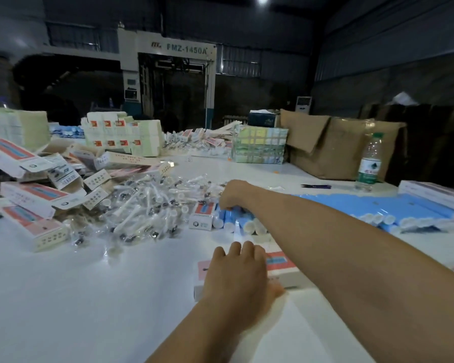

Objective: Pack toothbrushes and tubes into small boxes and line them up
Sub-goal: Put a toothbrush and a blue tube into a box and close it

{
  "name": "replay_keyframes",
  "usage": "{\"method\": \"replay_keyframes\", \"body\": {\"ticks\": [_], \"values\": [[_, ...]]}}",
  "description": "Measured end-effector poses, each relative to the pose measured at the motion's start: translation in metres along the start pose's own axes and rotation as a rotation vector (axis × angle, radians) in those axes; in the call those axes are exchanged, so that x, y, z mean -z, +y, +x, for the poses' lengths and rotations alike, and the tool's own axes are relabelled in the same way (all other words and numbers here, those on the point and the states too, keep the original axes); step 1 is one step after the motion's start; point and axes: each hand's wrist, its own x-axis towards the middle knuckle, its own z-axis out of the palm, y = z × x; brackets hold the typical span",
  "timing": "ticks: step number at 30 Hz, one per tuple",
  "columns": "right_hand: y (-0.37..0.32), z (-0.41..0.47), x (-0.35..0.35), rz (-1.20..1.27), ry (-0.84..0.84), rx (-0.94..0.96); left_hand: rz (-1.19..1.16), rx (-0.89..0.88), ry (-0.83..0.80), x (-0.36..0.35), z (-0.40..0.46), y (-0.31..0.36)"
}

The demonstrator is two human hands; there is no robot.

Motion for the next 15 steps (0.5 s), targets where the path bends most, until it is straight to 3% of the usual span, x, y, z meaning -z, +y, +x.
{"method": "replay_keyframes", "body": {"ticks": [2,5,9,13,15], "values": [[0.012,-0.009,0.013,0.386,0.006,-0.02,-0.005,-0.008,-0.015,0.0,0.0,-0.004],[0.048,-0.048,0.042,0.871,0.22,-0.05,-0.018,-0.018,0.035,0.002,-0.001,-0.009],[0.117,-0.107,0.04,1.328,0.484,-0.028,-0.063,0.024,0.117,0.006,0.001,-0.009],[0.168,-0.146,-0.013,1.755,0.863,-0.127,-0.152,0.06,0.17,0.009,0.001,-0.008],[0.177,-0.152,-0.046,1.874,0.938,-0.21,-0.184,0.09,0.192,0.011,0.001,-0.008]]}}
